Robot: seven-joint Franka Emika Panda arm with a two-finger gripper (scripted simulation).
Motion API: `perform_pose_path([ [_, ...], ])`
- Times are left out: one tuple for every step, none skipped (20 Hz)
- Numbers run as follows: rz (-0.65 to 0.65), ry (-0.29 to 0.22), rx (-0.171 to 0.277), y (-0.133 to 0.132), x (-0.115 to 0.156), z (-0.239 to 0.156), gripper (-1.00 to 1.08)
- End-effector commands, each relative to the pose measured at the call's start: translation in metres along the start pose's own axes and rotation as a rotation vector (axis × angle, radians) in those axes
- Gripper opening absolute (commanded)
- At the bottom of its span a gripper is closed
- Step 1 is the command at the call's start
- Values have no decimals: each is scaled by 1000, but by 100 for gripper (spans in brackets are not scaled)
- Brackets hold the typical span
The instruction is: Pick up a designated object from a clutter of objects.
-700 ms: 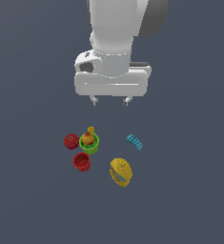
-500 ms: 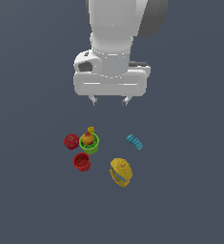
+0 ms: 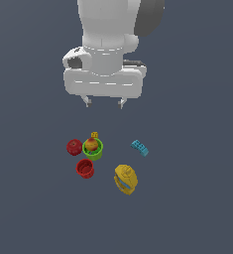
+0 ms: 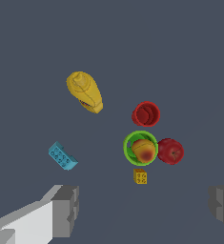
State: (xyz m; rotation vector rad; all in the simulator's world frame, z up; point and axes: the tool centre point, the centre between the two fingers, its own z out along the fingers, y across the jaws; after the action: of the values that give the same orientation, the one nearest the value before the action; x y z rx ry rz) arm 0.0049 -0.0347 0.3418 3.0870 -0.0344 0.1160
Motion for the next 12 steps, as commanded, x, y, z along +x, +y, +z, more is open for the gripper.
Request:
perform_pose_path([
  [-4,-1,0,0,0,1,100],
  [-7,-2,0,0,0,2,100],
  [-12,-2,0,0,0,4,100],
  [-17,-3,1,1,0,5,100],
  [-23,-3,1,1,1,7,100],
  [-30,-4,0,2,1,9,100],
  [-38,-5,1,4,1,12,100],
  [-48,-7,1,5,1,15,100],
  [-58,-8,1,6,2,18,100],
  [-70,-9,2,7,2,22,100],
  [-82,-11,2,8,2,26,100],
  [-95,-13,3,10,2,30,100],
])
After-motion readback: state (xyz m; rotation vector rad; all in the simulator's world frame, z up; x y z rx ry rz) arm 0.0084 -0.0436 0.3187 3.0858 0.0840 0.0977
